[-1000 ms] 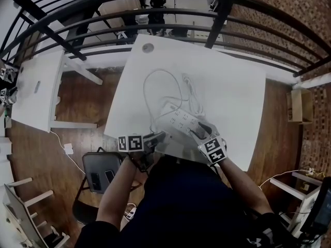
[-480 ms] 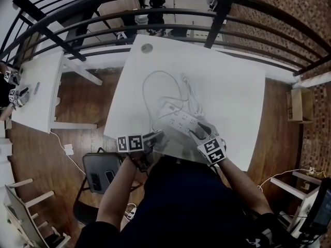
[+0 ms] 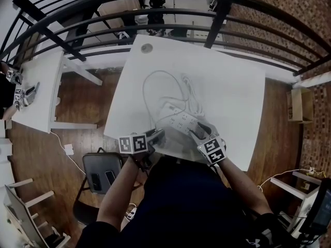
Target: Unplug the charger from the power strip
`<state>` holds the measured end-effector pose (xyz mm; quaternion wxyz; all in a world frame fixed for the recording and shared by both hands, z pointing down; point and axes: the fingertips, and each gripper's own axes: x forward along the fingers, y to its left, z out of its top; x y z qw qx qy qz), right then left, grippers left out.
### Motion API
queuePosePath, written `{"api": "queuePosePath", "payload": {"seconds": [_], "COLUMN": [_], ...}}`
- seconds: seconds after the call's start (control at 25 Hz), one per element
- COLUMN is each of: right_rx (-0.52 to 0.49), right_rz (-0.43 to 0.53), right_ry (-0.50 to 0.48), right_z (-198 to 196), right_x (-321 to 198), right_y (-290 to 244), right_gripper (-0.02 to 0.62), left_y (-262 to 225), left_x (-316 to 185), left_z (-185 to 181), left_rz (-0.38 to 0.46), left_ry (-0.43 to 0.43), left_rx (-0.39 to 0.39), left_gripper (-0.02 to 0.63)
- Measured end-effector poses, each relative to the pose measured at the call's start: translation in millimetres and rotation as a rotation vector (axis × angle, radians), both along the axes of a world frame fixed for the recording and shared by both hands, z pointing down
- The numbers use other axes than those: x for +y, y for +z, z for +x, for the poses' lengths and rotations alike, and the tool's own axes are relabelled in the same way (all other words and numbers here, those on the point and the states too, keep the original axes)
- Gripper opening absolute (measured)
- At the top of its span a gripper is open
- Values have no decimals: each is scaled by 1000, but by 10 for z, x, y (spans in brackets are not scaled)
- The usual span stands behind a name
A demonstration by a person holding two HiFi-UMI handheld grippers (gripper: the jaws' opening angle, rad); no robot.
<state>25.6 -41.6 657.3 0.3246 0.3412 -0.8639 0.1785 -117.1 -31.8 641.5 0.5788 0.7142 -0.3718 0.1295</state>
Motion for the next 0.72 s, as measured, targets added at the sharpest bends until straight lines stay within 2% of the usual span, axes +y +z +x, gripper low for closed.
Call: {"api": "queuePosePath", "payload": {"seconds": [0.36, 0.56, 0.72], "right_rx": [-9, -13, -15], "right_rz": [7, 7, 10], "right_ry": [11, 14, 18], "right_z": [-5, -20, 14], "right_x": [-14, -21, -8], "right_y": [-1, -34, -31], "right_gripper": [201, 199, 199], "left_y": [-97, -158, -347], "left_x": [-18, -46, -113], "left_z": [21, -35, -124], "left_rz": [53, 61, 96], "left_ry": [102, 75, 29], "left_rx": [-172, -185, -198], "left_gripper": [280, 296, 299]}}
